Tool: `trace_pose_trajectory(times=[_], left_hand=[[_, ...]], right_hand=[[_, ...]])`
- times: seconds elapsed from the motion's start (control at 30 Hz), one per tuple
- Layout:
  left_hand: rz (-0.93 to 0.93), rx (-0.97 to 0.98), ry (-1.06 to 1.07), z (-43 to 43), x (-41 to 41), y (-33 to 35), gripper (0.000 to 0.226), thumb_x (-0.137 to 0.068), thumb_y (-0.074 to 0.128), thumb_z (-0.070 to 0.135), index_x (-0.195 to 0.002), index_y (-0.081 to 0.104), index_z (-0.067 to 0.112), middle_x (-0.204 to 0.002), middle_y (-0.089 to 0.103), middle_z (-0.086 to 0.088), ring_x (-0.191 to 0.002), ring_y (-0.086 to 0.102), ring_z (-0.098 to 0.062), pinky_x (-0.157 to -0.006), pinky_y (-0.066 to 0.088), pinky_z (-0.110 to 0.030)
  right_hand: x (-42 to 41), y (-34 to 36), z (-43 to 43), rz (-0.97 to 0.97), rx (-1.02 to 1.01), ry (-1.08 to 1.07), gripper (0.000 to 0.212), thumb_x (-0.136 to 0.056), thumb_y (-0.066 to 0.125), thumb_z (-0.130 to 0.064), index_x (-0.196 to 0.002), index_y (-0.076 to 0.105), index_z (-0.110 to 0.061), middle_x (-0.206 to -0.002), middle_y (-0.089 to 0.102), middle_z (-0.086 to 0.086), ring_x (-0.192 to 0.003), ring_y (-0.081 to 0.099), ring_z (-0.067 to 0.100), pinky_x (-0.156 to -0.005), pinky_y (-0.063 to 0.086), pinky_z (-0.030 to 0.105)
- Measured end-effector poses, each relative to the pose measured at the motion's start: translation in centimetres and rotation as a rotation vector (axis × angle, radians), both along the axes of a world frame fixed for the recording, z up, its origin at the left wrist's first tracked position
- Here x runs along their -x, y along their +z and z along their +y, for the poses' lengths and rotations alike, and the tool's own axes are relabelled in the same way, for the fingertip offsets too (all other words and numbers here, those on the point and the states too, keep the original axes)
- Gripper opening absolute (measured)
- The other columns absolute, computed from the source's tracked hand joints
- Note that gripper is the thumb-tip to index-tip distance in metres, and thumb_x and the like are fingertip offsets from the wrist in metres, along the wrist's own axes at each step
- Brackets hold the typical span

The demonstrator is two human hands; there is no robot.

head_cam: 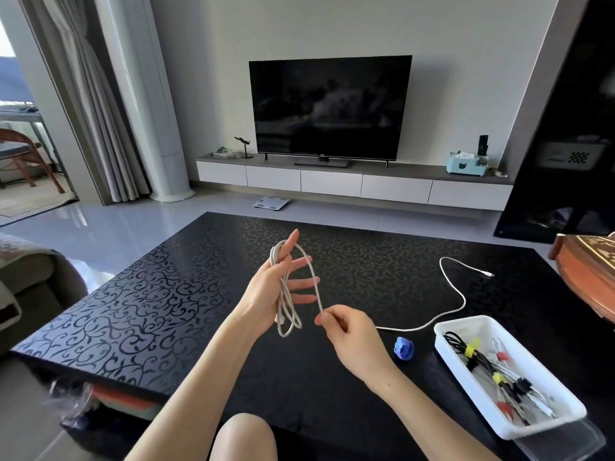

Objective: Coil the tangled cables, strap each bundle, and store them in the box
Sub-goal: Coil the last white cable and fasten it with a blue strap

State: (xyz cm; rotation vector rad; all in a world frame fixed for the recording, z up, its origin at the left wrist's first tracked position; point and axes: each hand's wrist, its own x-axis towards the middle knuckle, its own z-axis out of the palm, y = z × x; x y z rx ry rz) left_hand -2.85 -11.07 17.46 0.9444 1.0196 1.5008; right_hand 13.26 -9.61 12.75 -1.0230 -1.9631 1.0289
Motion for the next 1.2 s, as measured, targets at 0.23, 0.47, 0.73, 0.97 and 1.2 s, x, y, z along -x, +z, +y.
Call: trace_pose_trajectory(times=[0.23,0.47,0.73,0.97,1.2], left_hand=[[-0.493,-0.083,0.141,1.0,-0.4,0.4,0.038,-0.103,0.033,0.022,-0.126,0.055,0.042,-0.072,0.067,-0.011,-0.058,0.067,-0.023,-0.06,0.057,-0.034],[-0.581,-0.191,0.468,1.4,3.7,3.6,0.034,-0.1,0.044,0.027,-0.132,0.052,0.036,-0.048,0.03,0.008,-0.036,0.022,-0.005,-0.032,0.022,-0.018],[1.012,-0.194,0.404,0.8,-0.1,2.0,0.076,-0.082,0.028,0.077,-0.146,0.032,0.035,-0.066,0.057,0.014,-0.041,0.043,0.002,-0.045,0.034,-0.012],[0.629,-0.007,-0.111,1.4,-2.2,-0.5,0.084,-0.069,0.033,0.088,-0.14,0.039,0.043,-0.061,0.061,0.001,-0.052,0.057,-0.012,-0.051,0.047,-0.027],[0.479,0.105,-0.336,1.2,-3.0,-1.3,0.026,-0.1,0.043,0.033,-0.106,0.063,0.018,-0.057,0.028,0.005,-0.044,0.025,-0.008,-0.04,0.024,-0.019]], right_hand=[[0.0,-0.7,0.0,-0.027,0.065,0.078,0.038,-0.095,0.05,-0.041,-0.062,0.063,-0.027,-0.04,0.045,-0.014,-0.041,0.04,0.0,-0.048,0.029,0.013],[-2.8,-3.5,2.0,-0.078,-0.021,0.054,0.021,-0.097,0.048,-0.014,-0.091,0.063,-0.027,-0.064,0.057,-0.012,-0.064,0.053,0.005,-0.069,0.047,0.023],[-2.3,1.1,3.2,-0.103,-0.34,0.148,0.018,-0.091,0.06,-0.019,-0.077,0.061,-0.03,-0.071,0.058,-0.015,-0.074,0.053,0.0,-0.07,0.039,0.012],[-2.2,5.4,4.2,-0.035,-0.549,-0.023,0.015,-0.084,0.065,-0.035,-0.085,0.073,-0.022,-0.076,0.058,-0.008,-0.073,0.049,0.007,-0.068,0.038,0.022],[-3.1,6.9,5.9,-0.016,-0.433,0.063,0.014,-0.08,0.072,-0.03,-0.089,0.063,-0.023,-0.069,0.056,-0.011,-0.062,0.05,0.004,-0.06,0.041,0.014]])
